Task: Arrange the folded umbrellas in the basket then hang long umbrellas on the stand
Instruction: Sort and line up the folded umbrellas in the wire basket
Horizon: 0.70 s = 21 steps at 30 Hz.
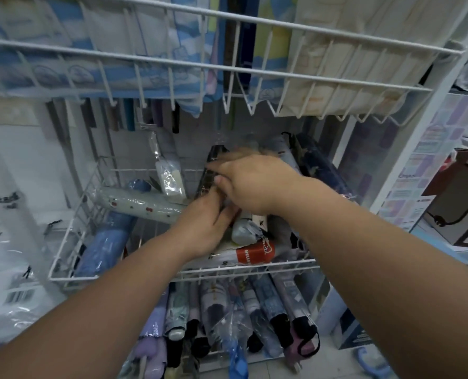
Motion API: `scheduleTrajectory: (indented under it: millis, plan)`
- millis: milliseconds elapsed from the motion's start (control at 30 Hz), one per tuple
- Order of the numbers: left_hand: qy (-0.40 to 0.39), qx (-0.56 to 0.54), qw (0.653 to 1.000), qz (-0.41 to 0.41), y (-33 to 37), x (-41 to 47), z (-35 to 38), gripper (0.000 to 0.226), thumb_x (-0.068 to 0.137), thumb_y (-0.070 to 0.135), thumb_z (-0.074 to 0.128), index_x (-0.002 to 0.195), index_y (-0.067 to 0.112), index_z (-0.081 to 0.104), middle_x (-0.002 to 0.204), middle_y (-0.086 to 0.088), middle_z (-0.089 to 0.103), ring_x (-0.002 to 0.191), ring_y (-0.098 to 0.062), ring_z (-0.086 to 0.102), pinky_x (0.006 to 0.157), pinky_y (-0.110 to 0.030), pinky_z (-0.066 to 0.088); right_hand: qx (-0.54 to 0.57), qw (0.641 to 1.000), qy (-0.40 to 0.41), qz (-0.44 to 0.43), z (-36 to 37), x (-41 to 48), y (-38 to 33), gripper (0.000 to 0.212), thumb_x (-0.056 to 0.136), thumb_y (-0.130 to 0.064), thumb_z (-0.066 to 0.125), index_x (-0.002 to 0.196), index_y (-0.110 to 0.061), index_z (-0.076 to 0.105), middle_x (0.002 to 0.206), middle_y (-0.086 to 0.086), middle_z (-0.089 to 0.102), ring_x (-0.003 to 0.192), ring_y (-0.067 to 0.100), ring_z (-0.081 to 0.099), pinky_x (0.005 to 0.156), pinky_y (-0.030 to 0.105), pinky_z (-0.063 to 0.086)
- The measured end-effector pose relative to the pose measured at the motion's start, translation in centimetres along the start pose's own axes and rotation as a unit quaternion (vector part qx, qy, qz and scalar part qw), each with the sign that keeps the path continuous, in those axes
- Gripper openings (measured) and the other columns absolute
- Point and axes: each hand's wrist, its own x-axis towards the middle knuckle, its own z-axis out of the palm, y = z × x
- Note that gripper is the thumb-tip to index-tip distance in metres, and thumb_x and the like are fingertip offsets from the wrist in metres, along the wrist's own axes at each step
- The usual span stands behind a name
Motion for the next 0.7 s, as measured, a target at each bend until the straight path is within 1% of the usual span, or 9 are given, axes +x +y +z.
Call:
scheduleTrajectory:
  millis: [100, 200, 267, 333, 400, 467, 567, 633, 700]
  plan:
    - [0.028, 0.051, 0.998, 0.001, -2.0, -1.6, -1.1, 0.029, 0.102, 0.035, 0.045, 0.122, 0.014, 0.053, 0.113, -0.011, 0.066, 0.103, -0.031, 0.061, 0.084, -0.041, 0.048, -0.048, 0.994, -0.098, -0.001, 2.5, 1.5, -0.1, 0.046, 0.105, -0.040, 0.030, 0.150, -0.033, 0.037, 0.160, -0.002, 0.036, 0.151, 0.023, 0.020, 0.119, 0.057, 0.018]
    - [0.104, 0.147, 0.983, -0.035, -4.9, -3.5, -3.2, 0.035, 0.097, 0.030, 0.058, 0.129, 0.015, 0.058, 0.110, -0.014, 0.065, 0.105, -0.033, 0.058, 0.086, -0.039, 0.047, -0.066, 0.993, -0.098, 0.028, 3.4, 1.7, -0.5, 0.049, 0.103, -0.036, 0.036, 0.152, -0.033, 0.036, 0.160, 0.001, 0.034, 0.152, 0.024, 0.017, 0.121, 0.059, 0.009]
    - [0.184, 0.168, 0.964, -0.096, -6.7, -4.4, -4.5, 0.034, 0.093, 0.027, 0.062, 0.122, 0.010, 0.064, 0.094, -0.018, 0.064, 0.094, -0.037, 0.060, 0.079, -0.040, 0.048, -0.078, 0.993, -0.084, 0.037, 3.2, 2.2, -1.9, 0.048, 0.096, -0.023, 0.046, 0.144, -0.028, 0.046, 0.148, 0.007, 0.049, 0.141, 0.030, 0.038, 0.117, 0.061, 0.024]
    - [0.197, 0.122, 0.960, -0.159, -7.7, -5.1, -5.5, 0.034, 0.094, 0.027, 0.058, 0.124, 0.012, 0.062, 0.084, -0.016, 0.066, 0.083, -0.036, 0.062, 0.075, -0.040, 0.051, -0.068, 0.995, -0.078, 0.014, 3.3, 2.9, -3.8, 0.044, 0.089, -0.010, 0.054, 0.131, -0.021, 0.058, 0.127, 0.009, 0.062, 0.118, 0.031, 0.057, 0.095, 0.051, 0.050]
    - [0.139, 0.085, 0.966, -0.199, -8.1, -5.5, -5.7, 0.044, 0.098, 0.031, 0.052, 0.141, 0.025, 0.049, 0.091, -0.012, 0.070, 0.085, -0.032, 0.064, 0.079, -0.039, 0.053, -0.039, 0.995, -0.091, -0.017, 3.9, 3.9, -5.4, 0.039, 0.088, -0.008, 0.055, 0.124, -0.022, 0.059, 0.115, 0.006, 0.064, 0.103, 0.031, 0.061, 0.077, 0.040, 0.052]
    - [0.107, 0.056, 0.969, -0.217, -8.3, -5.6, -5.7, 0.052, 0.101, 0.034, 0.048, 0.151, 0.038, 0.034, 0.110, -0.007, 0.070, 0.091, -0.027, 0.066, 0.081, -0.035, 0.053, -0.021, 0.994, -0.102, -0.026, 4.5, 4.9, -6.5, 0.034, 0.090, -0.014, 0.055, 0.121, -0.026, 0.058, 0.113, 0.004, 0.064, 0.096, 0.030, 0.060, 0.072, 0.037, 0.048]
    - [0.079, -0.021, 0.967, -0.241, -8.6, -5.6, -5.4, 0.055, 0.104, 0.035, 0.045, 0.152, 0.049, 0.023, 0.108, 0.004, 0.063, 0.082, -0.020, 0.068, 0.073, -0.037, 0.057, -0.015, 0.992, -0.116, -0.038, 4.6, 6.3, -7.2, 0.045, 0.095, -0.028, 0.057, 0.138, -0.033, 0.049, 0.129, 0.003, 0.060, 0.109, 0.028, 0.058, 0.078, 0.034, 0.045]
    - [0.084, -0.082, 0.962, -0.248, -9.0, -5.5, -5.4, 0.052, 0.104, 0.036, 0.046, 0.150, 0.051, 0.026, 0.107, 0.006, 0.064, 0.085, -0.025, 0.070, 0.071, -0.044, 0.059, -0.010, 0.991, -0.128, -0.041, 4.5, 7.1, -7.5, 0.053, 0.096, -0.037, 0.056, 0.147, -0.038, 0.041, 0.141, 0.000, 0.055, 0.122, 0.026, 0.055, 0.089, 0.034, 0.047]
    - [0.093, -0.117, 0.957, -0.249, -9.6, -5.4, -5.4, 0.049, 0.103, 0.035, 0.047, 0.148, 0.049, 0.032, 0.111, 0.005, 0.066, 0.086, -0.023, 0.068, 0.071, -0.041, 0.058, -0.009, 0.990, -0.137, -0.035, 4.6, 7.7, -7.6, 0.057, 0.096, -0.043, 0.057, 0.149, -0.039, 0.037, 0.144, -0.002, 0.054, 0.125, 0.025, 0.054, 0.100, 0.037, 0.048]
